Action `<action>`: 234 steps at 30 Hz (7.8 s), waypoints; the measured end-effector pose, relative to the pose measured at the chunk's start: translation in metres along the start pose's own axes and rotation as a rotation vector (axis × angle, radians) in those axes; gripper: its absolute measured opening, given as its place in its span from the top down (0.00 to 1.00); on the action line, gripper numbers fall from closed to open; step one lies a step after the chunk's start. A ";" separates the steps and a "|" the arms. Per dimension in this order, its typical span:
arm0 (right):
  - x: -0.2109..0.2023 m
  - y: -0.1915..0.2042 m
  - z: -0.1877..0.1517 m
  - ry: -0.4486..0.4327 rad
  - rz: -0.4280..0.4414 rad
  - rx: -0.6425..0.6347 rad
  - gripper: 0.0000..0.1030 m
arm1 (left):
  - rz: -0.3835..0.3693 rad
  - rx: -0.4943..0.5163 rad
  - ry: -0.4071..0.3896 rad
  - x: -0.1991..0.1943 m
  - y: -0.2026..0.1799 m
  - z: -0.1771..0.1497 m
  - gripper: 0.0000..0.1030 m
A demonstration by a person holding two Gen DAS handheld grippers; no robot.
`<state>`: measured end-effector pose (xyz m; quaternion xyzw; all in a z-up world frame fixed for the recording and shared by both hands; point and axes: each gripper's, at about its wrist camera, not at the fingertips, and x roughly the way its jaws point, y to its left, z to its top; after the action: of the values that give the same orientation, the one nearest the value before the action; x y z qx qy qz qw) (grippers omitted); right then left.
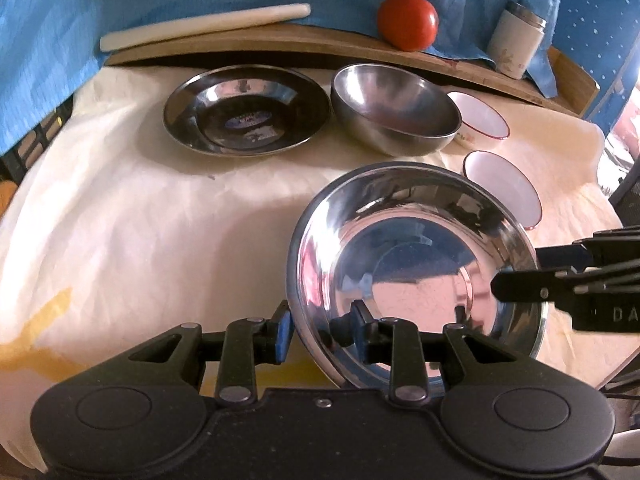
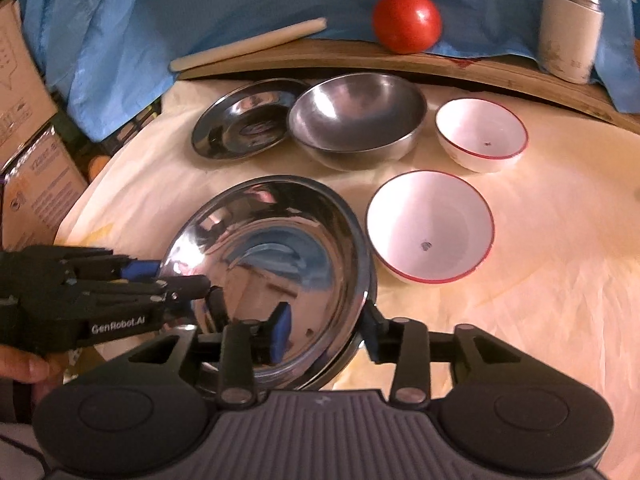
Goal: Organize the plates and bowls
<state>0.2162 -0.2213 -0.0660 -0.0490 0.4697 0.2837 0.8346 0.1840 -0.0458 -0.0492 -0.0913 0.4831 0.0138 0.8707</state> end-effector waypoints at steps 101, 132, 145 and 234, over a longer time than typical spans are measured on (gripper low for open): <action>0.183 0.076 0.219 0.162 -0.066 -0.117 0.22 | -0.045 -0.385 -0.146 0.065 0.137 0.100 0.56; 0.143 0.082 0.175 0.156 0.065 -0.157 0.77 | 0.098 -0.268 -0.148 0.037 0.140 0.056 0.74; 0.080 0.064 0.136 0.055 0.110 -0.108 0.77 | 0.057 -0.161 -0.171 0.004 0.106 0.049 0.74; 0.010 -0.005 0.028 0.186 0.108 0.181 0.45 | -0.025 0.338 0.097 0.012 -0.010 0.033 0.38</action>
<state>0.2441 -0.2117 -0.0599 0.0255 0.5707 0.2790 0.7719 0.2189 -0.0513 -0.0410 0.0499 0.5190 -0.0830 0.8493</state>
